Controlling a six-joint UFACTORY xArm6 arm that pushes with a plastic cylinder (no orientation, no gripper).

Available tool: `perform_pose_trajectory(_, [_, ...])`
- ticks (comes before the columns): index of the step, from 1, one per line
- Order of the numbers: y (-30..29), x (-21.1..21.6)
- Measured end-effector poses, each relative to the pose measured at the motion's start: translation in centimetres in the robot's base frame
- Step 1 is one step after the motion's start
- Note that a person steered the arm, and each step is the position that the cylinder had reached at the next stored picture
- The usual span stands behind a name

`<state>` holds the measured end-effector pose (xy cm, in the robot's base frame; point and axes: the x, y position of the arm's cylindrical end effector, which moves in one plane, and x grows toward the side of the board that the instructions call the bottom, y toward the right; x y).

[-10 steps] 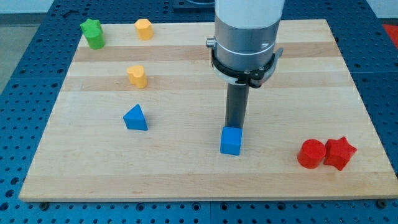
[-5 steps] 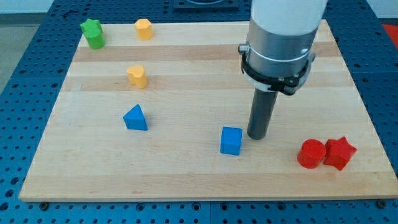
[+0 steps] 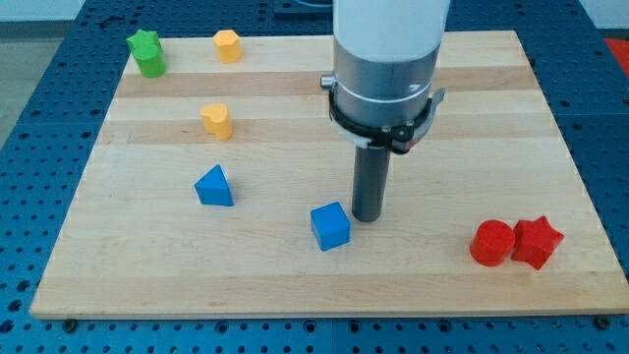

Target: Push the blue cube towards the bottom center

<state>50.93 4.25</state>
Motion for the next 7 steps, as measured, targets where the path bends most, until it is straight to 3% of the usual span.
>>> perform_pose_trajectory(2, [-4.1, -1.6])
perform_pose_trajectory(5, [-6.3, 2.6])
perform_pose_trajectory(7, [-6.4, -1.1])
